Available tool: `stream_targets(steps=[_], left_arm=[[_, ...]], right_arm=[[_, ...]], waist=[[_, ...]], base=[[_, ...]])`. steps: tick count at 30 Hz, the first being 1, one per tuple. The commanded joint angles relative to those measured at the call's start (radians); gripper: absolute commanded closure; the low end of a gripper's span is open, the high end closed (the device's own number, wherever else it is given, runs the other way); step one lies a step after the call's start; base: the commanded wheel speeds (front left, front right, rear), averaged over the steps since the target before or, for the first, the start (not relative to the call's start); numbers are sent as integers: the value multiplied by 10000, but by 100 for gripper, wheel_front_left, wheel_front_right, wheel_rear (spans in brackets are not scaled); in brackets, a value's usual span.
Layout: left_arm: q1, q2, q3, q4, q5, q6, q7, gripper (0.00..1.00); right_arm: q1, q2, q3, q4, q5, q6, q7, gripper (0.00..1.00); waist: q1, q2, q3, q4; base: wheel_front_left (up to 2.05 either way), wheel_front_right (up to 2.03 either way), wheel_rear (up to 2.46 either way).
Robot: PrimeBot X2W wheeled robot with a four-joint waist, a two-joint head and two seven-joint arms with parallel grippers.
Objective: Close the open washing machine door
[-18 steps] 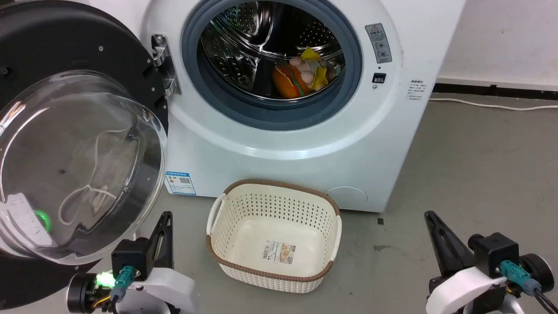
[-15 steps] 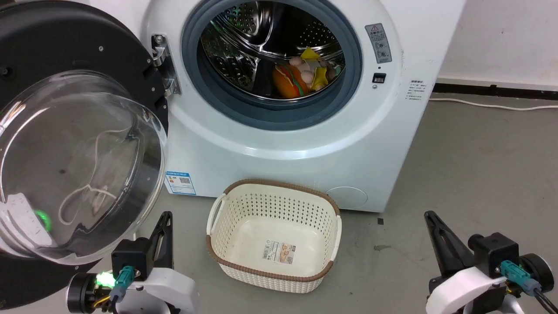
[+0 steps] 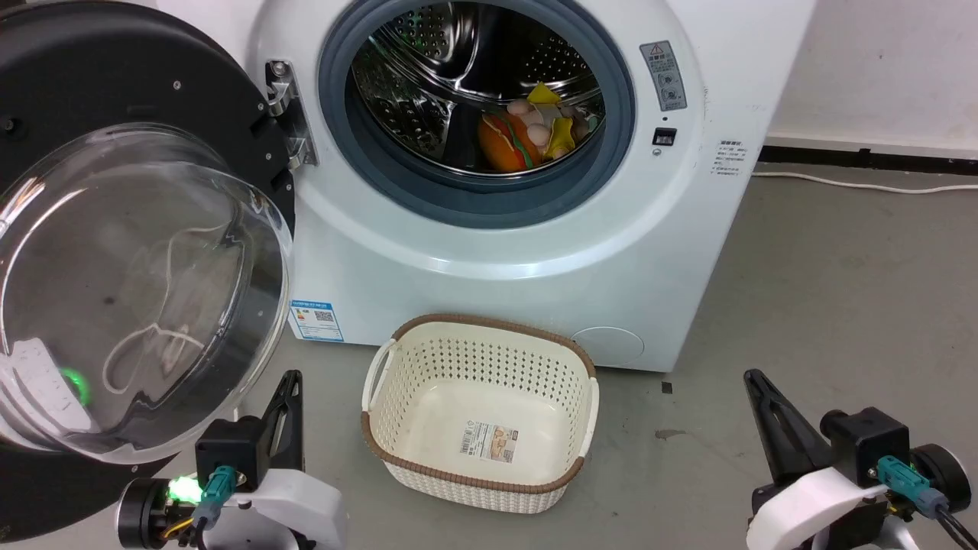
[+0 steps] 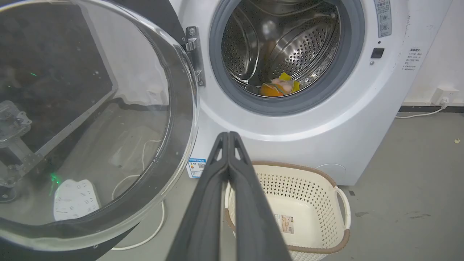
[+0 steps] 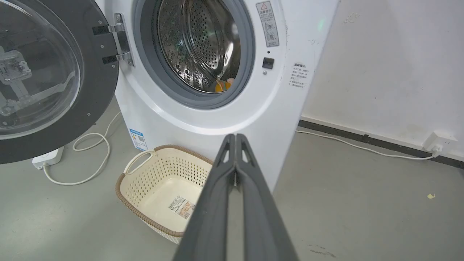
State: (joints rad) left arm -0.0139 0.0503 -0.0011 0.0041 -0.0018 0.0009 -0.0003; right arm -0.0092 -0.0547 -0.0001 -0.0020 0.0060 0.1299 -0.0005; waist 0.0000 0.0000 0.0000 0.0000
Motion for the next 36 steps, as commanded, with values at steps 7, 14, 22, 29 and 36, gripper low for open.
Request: stream_targets(steps=[7, 14, 22, 29, 36], left_arm=[[139, -1, 11, -41, 18, -9, 3, 100], [139, -1, 11, -41, 18, -9, 3, 100], [15, 0, -9, -21, -17, 10, -68, 0], [66, 0, -16, -53, -57, 15, -215, 0], [91, 1, -34, -36, -89, -18, -361, 0]], right_arm=[[92, 45, 1, 20, -60, 8, 5, 100], [92, 45, 1, 20, -60, 8, 5, 100], [20, -1, -19, 13, 82, 0, -68, 0], [49, 2, -53, -1, 193, 1, -215, 0], [112, 5, -10, 3, 267, 1, -361, 0]], waist=[[0, 0, 0, 0], [0, 0, 0, 0], [0, 0, 2, 4], [0, 0, 3, 65], [0, 0, -7, 290]], base=[[0, 0, 0], [0, 0, 0], [0, 0, 0], [0, 0, 0], [0, 0, 0]])
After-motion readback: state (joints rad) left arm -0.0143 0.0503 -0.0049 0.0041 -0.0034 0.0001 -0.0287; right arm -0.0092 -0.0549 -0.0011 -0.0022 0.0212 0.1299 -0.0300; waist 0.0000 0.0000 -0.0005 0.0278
